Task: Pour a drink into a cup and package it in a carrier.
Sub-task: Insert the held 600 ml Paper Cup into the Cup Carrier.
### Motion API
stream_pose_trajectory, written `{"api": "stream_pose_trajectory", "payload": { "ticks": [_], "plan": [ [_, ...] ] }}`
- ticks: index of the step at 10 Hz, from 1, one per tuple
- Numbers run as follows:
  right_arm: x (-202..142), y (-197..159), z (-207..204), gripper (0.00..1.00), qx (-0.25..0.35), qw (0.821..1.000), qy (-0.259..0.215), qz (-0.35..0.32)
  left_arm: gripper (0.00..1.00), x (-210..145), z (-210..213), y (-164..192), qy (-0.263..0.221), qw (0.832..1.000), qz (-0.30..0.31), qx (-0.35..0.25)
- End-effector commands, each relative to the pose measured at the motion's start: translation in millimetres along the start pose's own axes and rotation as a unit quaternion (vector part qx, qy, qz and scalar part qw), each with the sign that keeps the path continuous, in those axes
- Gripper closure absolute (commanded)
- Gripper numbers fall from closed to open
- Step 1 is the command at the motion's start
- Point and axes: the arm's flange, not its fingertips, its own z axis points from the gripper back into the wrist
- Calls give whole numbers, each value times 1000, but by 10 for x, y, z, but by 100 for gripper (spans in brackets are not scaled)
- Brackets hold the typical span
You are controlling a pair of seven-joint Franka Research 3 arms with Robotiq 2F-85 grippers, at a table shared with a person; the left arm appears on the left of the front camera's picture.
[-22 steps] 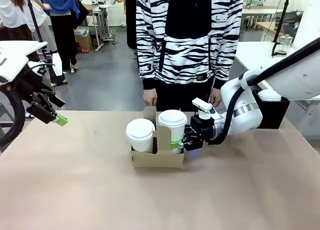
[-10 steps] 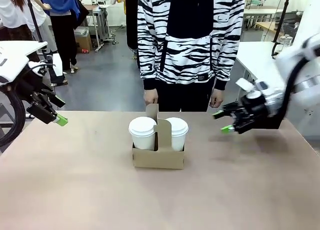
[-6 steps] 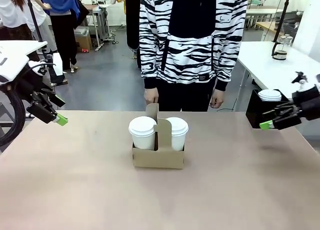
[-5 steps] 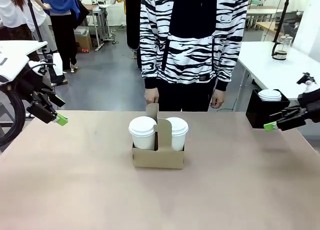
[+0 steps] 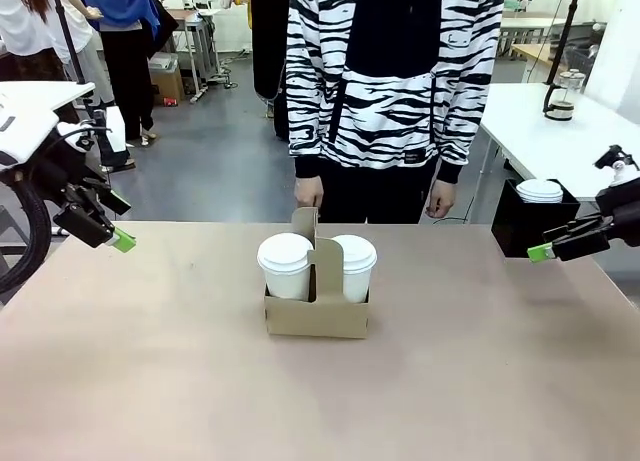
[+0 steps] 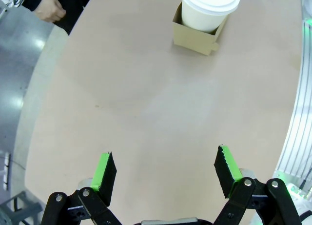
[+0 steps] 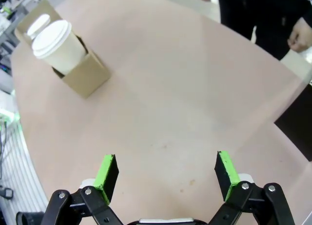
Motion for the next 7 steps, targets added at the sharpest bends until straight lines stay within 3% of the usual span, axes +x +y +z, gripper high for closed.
{"api": "stream_pose_trajectory", "payload": {
  "ticks": [1, 7],
  "plan": [
    [-23, -42, 8, 0, 9, 1000, -1, 13, 0, 9, 11, -3, -4, 1000, 8, -4],
    [-23, -42, 8, 0, 9, 1000, -1, 13, 0, 9, 11, -3, -4, 1000, 8, -4]
  ]
}}
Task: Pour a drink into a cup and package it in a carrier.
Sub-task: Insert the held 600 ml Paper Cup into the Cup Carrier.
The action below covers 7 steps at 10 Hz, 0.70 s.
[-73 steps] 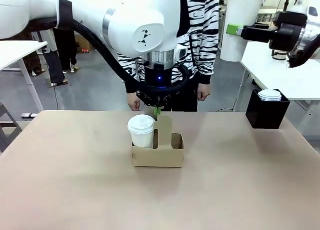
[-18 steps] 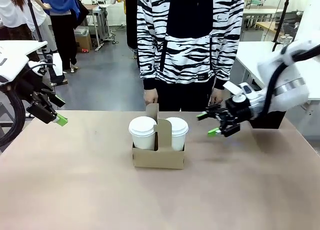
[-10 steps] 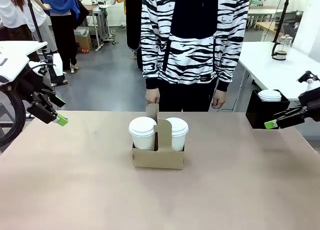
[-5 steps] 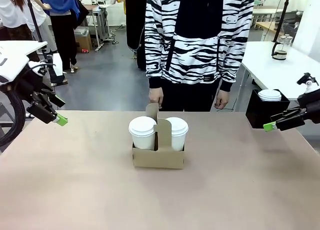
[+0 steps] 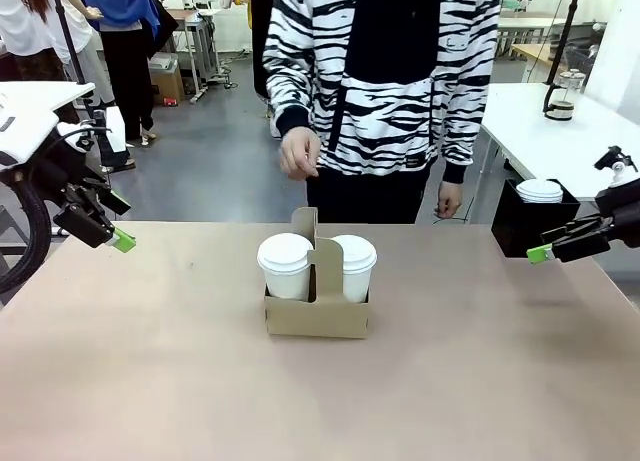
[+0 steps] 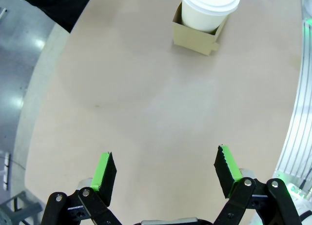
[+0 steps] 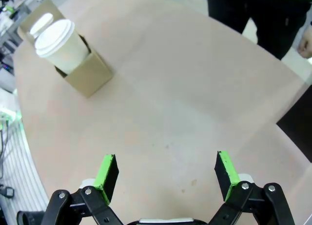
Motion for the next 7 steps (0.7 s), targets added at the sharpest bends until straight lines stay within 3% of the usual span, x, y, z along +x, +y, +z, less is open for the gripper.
{"api": "stream_pose_trajectory", "payload": {
  "ticks": [1, 7],
  "plan": [
    [-17, -44, 9, 0, 5, 1000, 0, 13, 0, 9, 11, -3, -4, 1000, 8, -4],
    [-17, -44, 9, 0, 5, 1000, 0, 13, 0, 9, 11, -3, -4, 1000, 8, -4]
  ]
}}
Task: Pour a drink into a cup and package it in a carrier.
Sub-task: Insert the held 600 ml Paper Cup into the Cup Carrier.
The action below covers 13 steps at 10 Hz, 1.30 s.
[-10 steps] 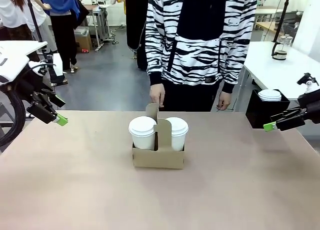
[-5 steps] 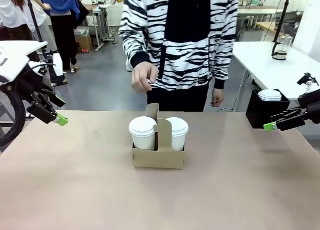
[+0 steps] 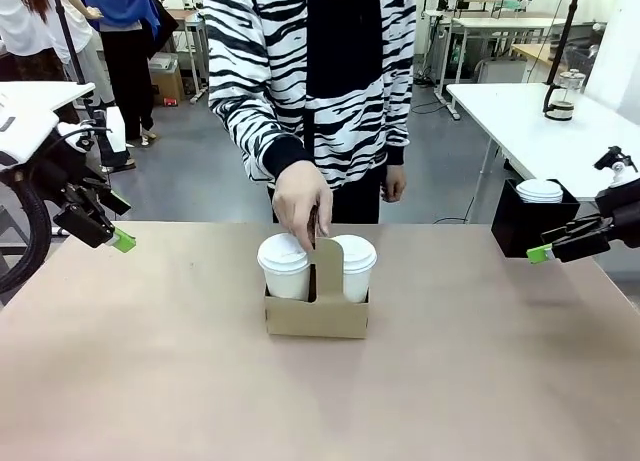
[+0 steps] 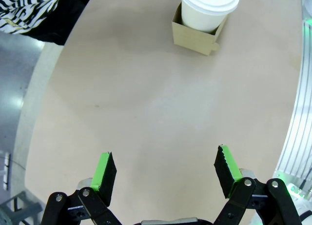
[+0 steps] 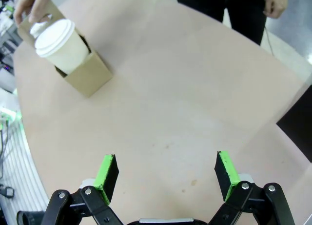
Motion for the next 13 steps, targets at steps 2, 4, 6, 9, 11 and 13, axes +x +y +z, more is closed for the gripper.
{"api": "stream_pose_trajectory", "payload": {
  "ticks": [2, 4, 6, 9, 11, 13],
  "plan": [
    [-17, -44, 9, 0, 5, 1000, 0, 12, 0, 9, 11, -3, -4, 1000, 8, -4],
    [-17, -44, 9, 0, 5, 1000, 0, 12, 0, 9, 11, -3, -4, 1000, 8, -4],
    [-17, -44, 9, 0, 5, 1000, 0, 12, 0, 9, 11, -3, -4, 1000, 8, -4],
    [-17, -44, 9, 0, 5, 1000, 0, 12, 0, 9, 11, -3, -4, 1000, 8, -4],
    [-17, -44, 9, 0, 5, 1000, 0, 12, 0, 9, 11, -3, -4, 1000, 8, -4],
    [-17, -44, 9, 0, 5, 1000, 0, 12, 0, 9, 11, -3, -4, 1000, 8, -4]
  ]
}}
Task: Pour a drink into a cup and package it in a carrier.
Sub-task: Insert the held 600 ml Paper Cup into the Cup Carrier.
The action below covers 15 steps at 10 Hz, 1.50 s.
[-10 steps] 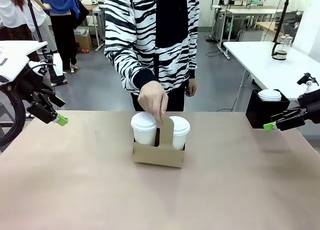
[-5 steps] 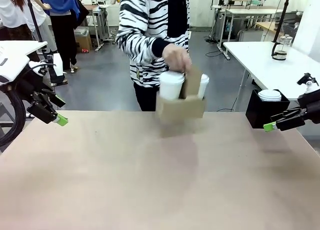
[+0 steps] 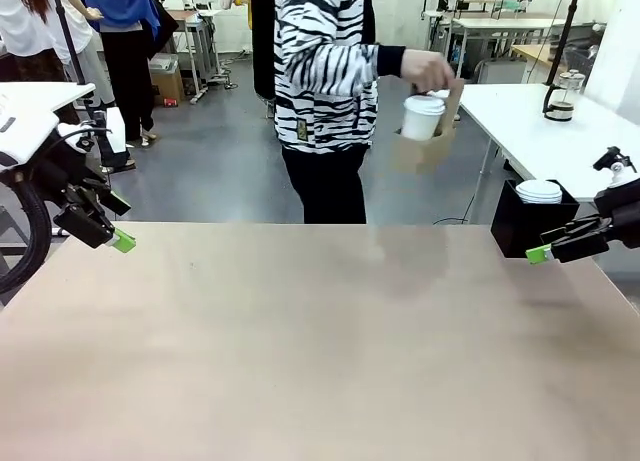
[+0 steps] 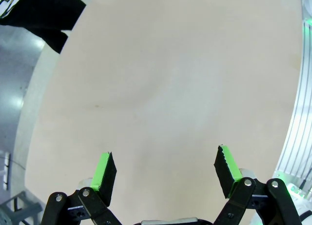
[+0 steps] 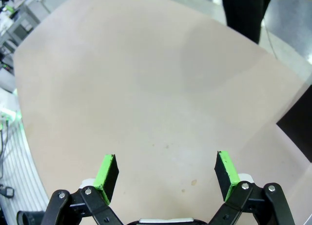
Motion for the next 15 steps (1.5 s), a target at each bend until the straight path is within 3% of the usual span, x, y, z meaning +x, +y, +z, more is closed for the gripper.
{"api": "stream_pose_trajectory", "payload": {
  "ticks": [1, 15],
  "plan": [
    [-17, -44, 9, 0, 5, 1000, 0, 12, 0, 9, 11, -3, -4, 1000, 8, -4],
    [-17, -44, 9, 0, 5, 1000, 0, 12, 0, 9, 11, -3, -4, 1000, 8, -4]
  ]
}}
